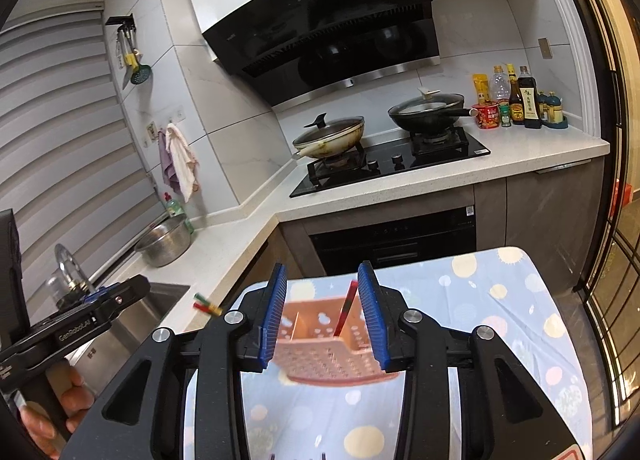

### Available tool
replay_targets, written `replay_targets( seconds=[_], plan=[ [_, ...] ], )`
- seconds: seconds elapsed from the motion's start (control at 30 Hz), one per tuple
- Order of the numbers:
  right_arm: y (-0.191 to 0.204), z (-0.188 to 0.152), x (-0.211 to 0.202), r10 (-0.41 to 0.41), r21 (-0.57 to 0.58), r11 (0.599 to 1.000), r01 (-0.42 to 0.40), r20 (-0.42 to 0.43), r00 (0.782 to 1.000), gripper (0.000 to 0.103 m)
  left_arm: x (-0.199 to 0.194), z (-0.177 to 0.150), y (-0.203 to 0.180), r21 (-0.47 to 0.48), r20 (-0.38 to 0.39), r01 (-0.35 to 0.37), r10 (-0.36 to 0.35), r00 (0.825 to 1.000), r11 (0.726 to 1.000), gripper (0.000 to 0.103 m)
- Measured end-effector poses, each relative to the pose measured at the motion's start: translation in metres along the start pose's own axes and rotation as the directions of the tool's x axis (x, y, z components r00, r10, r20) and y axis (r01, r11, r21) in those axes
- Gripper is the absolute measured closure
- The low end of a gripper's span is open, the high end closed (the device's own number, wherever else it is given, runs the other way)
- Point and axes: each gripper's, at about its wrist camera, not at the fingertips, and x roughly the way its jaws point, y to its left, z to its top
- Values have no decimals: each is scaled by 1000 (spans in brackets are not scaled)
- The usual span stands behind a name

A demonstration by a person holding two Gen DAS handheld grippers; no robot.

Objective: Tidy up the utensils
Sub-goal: 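Move both grippers back down to the remaining chopsticks on the cloth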

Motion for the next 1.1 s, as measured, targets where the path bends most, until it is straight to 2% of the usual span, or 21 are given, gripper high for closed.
replay_targets(
  seconds=[0.1,0.17,0.37,0.6,0.73,0.87,1.1],
  plan=[
    [0,-17,-14,11,4,1000,-10,-35,999,63,-12,-15,-4,23,-8,-17,17,1000,1000,46],
    [-2,-31,-23,10,10,1000,-10,-56,998,61,-17,-26,-6,31,-16,-34,35,999,999,40],
    [-12,-78,-42,-5,29,1000,9,-152,988,61,-28,-59,-10,42,-74,-24,27,997,999,39],
    [-22,-141,-60,-27,20,999,34,-290,957,61,-32,-115,-16,73,-174,-34,46,984,997,39],
    [-24,-176,-65,-48,-11,999,48,-370,928,61,-32,-154,-14,67,-254,-28,44,966,997,39],
    [-24,-212,-70,-84,-64,996,62,-436,896,61,-29,-193,-12,102,-333,-39,71,940,994,38],
    [-17,-256,-74,-107,-138,990,41,-512,853,61,-27,-247,-3,93,-434,-45,81,897,995,38]
  ],
)
